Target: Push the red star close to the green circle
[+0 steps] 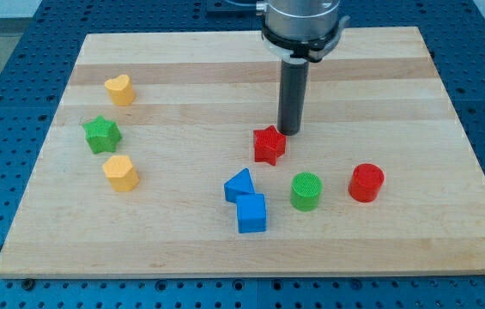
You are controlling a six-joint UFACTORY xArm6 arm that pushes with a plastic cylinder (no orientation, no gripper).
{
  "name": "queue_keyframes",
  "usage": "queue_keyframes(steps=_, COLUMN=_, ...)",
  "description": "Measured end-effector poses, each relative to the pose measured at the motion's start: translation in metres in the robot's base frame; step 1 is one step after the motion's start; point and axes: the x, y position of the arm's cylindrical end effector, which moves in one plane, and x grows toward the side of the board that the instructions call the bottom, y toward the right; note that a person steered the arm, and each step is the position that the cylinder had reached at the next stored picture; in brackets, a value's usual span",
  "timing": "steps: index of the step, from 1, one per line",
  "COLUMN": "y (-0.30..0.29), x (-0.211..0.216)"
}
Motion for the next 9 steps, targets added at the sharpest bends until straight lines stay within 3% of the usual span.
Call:
queue_keyframes(steps=4, y=-0.021, x=-0.021)
queue_keyframes(steps=9, y=-0.033, x=0.018)
